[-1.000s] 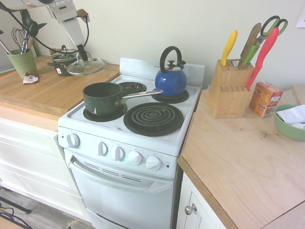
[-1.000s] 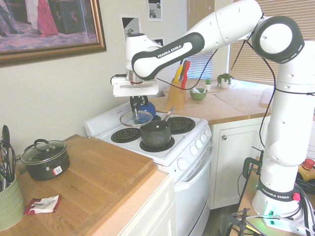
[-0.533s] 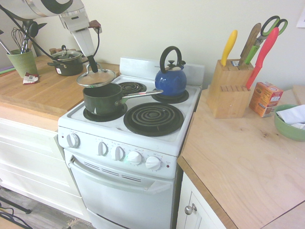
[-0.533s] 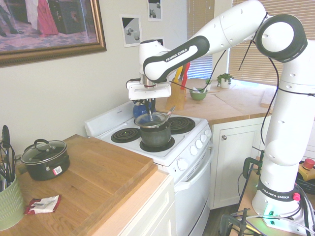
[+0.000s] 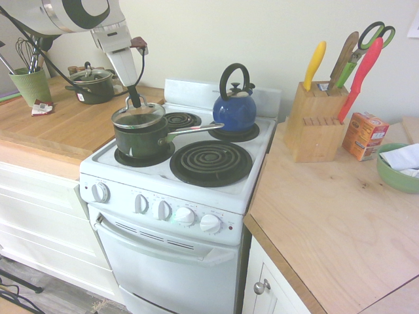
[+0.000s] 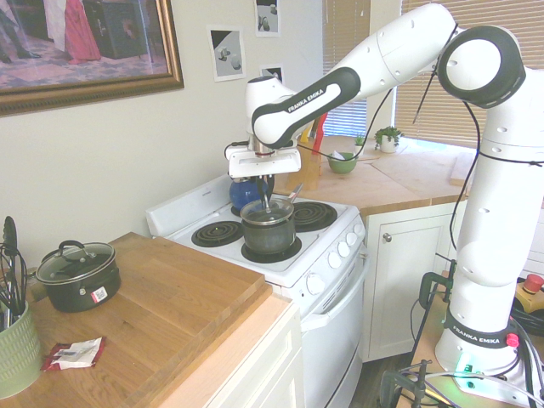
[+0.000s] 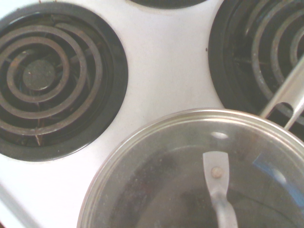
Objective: Cover the lid of the pot
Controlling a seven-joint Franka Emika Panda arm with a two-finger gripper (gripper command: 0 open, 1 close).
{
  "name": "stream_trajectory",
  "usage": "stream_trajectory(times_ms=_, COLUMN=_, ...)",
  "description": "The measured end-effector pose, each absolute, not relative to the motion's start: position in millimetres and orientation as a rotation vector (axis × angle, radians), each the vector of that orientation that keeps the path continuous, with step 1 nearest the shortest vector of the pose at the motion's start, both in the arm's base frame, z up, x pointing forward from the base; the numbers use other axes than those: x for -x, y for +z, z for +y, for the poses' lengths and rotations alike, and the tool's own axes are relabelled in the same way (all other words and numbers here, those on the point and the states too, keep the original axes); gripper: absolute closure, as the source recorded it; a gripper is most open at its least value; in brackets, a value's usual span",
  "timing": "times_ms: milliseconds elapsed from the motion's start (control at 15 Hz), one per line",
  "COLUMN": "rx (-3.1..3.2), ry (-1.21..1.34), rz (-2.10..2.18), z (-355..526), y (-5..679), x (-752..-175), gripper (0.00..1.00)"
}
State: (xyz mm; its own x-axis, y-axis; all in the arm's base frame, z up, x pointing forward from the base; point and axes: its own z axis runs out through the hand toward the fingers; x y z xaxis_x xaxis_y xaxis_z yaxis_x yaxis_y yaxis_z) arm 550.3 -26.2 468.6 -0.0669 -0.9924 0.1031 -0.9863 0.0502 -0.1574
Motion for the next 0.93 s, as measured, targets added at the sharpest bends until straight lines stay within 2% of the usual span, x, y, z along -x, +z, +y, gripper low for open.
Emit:
stream_trajectory(times_ms=667, rx=2.140, ry=-0.261, rz=2.268, z=-27.4, y=449.8, x=-561.0, gripper=1.00)
stream_trajectory(times_ms=733, rx=2.140, ry=-0.261, rz=2.268, z=-27.5, y=449.9, x=-561.1, gripper=0.00)
stream_trajectory(times_ms=933, rx=2.138, ry=-0.261, rz=2.269, z=-27.9, y=449.9, x=-561.1, gripper=0.00)
